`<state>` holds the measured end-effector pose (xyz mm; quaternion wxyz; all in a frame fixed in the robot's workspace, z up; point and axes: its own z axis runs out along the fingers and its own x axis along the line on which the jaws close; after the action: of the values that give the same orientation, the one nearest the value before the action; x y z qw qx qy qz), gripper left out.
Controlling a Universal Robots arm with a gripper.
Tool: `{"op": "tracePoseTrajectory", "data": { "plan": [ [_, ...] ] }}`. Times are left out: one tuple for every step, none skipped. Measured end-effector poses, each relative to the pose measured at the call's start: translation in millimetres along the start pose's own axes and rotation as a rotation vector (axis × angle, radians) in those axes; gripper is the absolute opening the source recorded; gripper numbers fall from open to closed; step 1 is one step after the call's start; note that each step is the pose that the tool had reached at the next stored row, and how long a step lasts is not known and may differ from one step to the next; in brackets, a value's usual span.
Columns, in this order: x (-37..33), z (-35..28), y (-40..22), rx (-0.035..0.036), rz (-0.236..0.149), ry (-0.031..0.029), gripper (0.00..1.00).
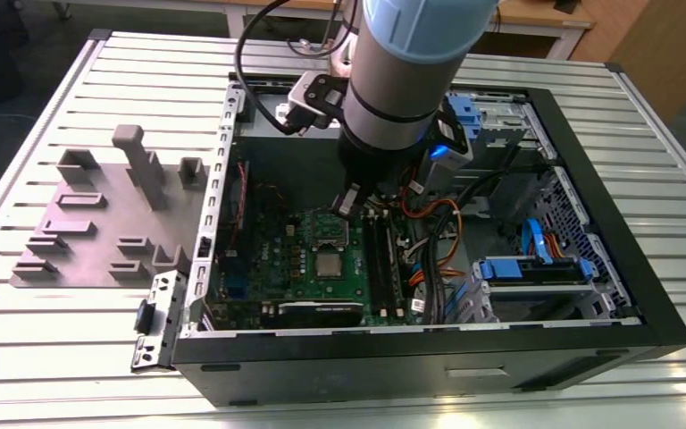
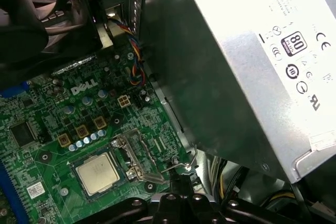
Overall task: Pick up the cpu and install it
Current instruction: 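Close the cpu cover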
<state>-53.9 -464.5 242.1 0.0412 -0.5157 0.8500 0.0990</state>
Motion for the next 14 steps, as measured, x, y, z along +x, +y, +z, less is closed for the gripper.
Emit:
{"op": "tracePoseTrajectory", "data": {
  "plan": [
    [0.0,0.0,0.0,0.0008,-0.001,0.0020,0.11],
    [0.0,0.0,0.0,0.0018,-0.002,0.0043,0.11],
    [0.0,0.0,0.0,0.0029,-0.003,0.0069,0.11],
    [0.0,-0.1,0.0,0.0042,-0.004,0.0099,0.11],
    [0.0,0.0,0.0,0.0049,-0.004,0.0115,0.11],
    [0.0,0.0,0.0,0.0056,-0.005,0.0128,0.11],
    [0.0,0.0,0.0,0.0064,-0.005,0.0147,0.11],
    [0.0,0.0,0.0,0.0074,-0.005,0.0169,0.11],
    [0.0,0.0,0.0,0.0087,-0.006,0.0195,0.11],
    [0.0,-0.1,0.0,0.0101,-0.006,0.0223,0.11],
    [0.0,0.0,0.0,0.0113,-0.006,0.0247,0.11],
    [0.0,0.0,0.0,0.0122,-0.006,0.0265,0.11],
    [0.1,-0.1,0.0,0.0127,-0.006,0.0278,0.11],
    [0.1,-0.2,0.0,0.0132,-0.007,0.0289,0.11]
  ]
}}
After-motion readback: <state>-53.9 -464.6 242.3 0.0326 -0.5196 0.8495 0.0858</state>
